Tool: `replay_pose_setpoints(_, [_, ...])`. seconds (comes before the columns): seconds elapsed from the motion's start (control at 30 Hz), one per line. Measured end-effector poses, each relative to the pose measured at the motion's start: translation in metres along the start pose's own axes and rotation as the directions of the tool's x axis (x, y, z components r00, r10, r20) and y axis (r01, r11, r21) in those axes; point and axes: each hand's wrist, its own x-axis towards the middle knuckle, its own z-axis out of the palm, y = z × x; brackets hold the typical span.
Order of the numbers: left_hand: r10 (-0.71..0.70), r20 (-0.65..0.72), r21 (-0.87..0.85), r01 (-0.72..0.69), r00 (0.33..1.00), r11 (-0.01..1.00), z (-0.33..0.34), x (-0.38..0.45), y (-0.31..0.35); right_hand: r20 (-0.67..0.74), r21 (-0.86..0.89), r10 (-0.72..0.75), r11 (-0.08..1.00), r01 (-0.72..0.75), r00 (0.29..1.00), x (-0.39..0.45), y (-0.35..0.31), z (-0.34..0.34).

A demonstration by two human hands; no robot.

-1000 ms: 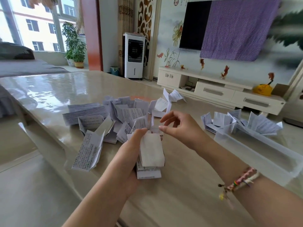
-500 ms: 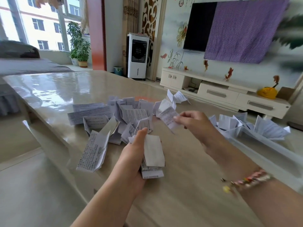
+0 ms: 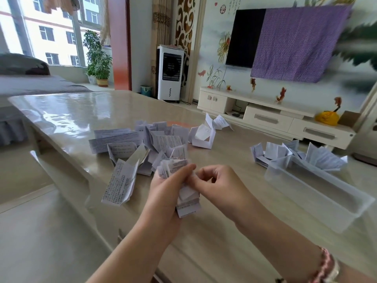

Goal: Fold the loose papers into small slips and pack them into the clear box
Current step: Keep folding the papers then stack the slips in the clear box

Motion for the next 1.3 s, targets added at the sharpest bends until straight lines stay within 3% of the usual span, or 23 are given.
replay_pose_setpoints(0.17, [0.011, -0.031, -0.04, -0.013, 0.999, 0.999, -0.016, -0.002, 0.015, -0.129, -0.091, -0.141, 0.987, 0.13, 0.982, 0.006, 0.0, -0.003])
replay_pose_setpoints(0.23, [0.04, -0.055, -0.068, -0.044, 0.998, 0.997, -0.024, 0.0, 0.026, -0.189, -0.236, -0.276, 0.944, 0.229, 0.942, 0.023, 0.004, -0.004])
replay_pose_setpoints(0.37, [0.061, -0.102, -0.063, -0.067, 0.993, 0.996, -0.033, 0.002, 0.038, 0.009, -0.59, -0.425, 0.729, 0.348, 0.905, 0.074, 0.019, 0.001])
replay_pose_setpoints(0.53, [0.12, -0.108, -0.029, -0.124, 0.987, 0.992, -0.038, 0.003, 0.038, 0.229, -0.776, -0.442, 0.455, 0.437, 0.867, 0.103, 0.023, 0.009])
replay_pose_setpoints(0.6, [0.148, -0.132, -0.007, -0.15, 0.98, 0.989, -0.039, 0.006, 0.038, 0.249, -0.788, -0.466, 0.412, 0.457, 0.849, 0.102, 0.019, 0.007])
replay_pose_setpoints(0.63, [0.162, -0.143, 0.007, -0.162, 0.976, 0.987, -0.04, 0.007, 0.038, 0.225, -0.772, -0.486, 0.44, 0.459, 0.844, 0.1, 0.017, 0.004])
replay_pose_setpoints(0.7, [0.186, -0.162, 0.049, -0.181, 0.969, 0.982, -0.041, 0.01, 0.036, 0.087, -0.666, -0.481, 0.623, 0.41, 0.872, 0.092, 0.01, -0.006])
replay_pose_setpoints(0.77, [0.218, -0.182, 0.097, -0.203, 0.959, 0.974, -0.04, 0.015, 0.033, -0.02, -0.352, -0.339, 0.883, 0.311, 0.94, 0.08, 0.001, -0.018])
replay_pose_setpoints(0.8, [0.232, -0.185, 0.115, -0.213, 0.955, 0.97, -0.038, 0.017, 0.03, -0.017, -0.146, -0.243, 0.96, 0.238, 0.97, 0.073, -0.003, -0.023])
replay_pose_setpoints(0.83, [0.241, -0.181, 0.12, -0.222, 0.954, 0.968, -0.035, 0.019, 0.028, 0.006, 0.003, -0.165, 0.986, 0.165, 0.986, 0.067, -0.004, -0.026])
replay_pose_setpoints(0.9, [0.244, -0.16, 0.11, -0.228, 0.956, 0.967, -0.028, 0.021, 0.022, 0.05, 0.103, -0.085, 0.991, 0.08, 0.995, 0.057, 0.0, -0.029])
replay_pose_setpoints(1.1, [0.215, -0.022, 0.003, -0.215, 0.976, 0.977, -0.003, 0.019, 0.015, 0.099, 0.144, -0.021, 0.99, 0.006, 0.995, 0.048, 0.012, -0.022])
replay_pose_setpoints(1.3, [0.197, -0.035, 0.097, -0.193, 0.98, 0.976, -0.009, 0.025, 0.015, 0.19, 0.104, -0.061, 0.994, 0.042, 0.98, 0.055, 0.01, -0.015])
